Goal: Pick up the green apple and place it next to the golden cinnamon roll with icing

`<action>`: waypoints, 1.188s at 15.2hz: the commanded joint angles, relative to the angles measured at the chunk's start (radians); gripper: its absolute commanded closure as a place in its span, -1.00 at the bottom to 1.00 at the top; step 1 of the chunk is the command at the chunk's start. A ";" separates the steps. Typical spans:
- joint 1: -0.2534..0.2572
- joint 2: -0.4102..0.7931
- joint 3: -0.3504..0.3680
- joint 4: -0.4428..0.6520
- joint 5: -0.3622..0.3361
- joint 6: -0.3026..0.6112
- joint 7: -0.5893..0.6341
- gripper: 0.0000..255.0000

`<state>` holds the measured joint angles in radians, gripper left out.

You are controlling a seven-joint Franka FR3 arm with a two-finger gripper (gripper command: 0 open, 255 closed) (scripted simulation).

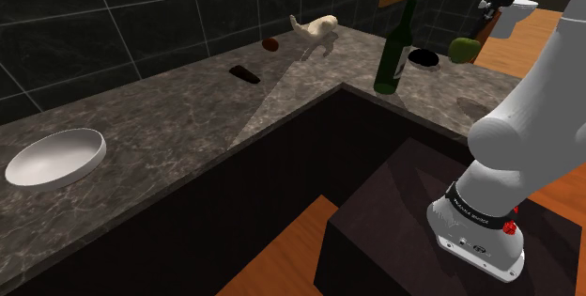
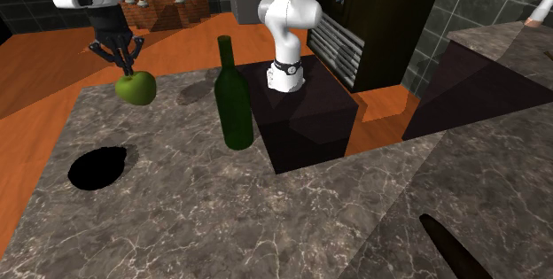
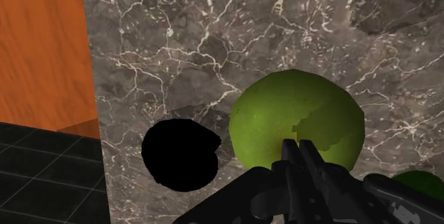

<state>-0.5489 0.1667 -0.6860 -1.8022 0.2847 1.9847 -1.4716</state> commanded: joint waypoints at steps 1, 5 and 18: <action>0.000 0.009 0.003 -0.019 0.009 0.026 -0.006 1.00; -0.002 0.026 0.007 -0.055 0.027 0.072 -0.023 1.00; -0.013 0.076 0.022 -0.121 0.080 0.171 -0.070 1.00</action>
<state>-0.5618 0.2423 -0.6639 -1.9223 0.3643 2.1550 -1.5412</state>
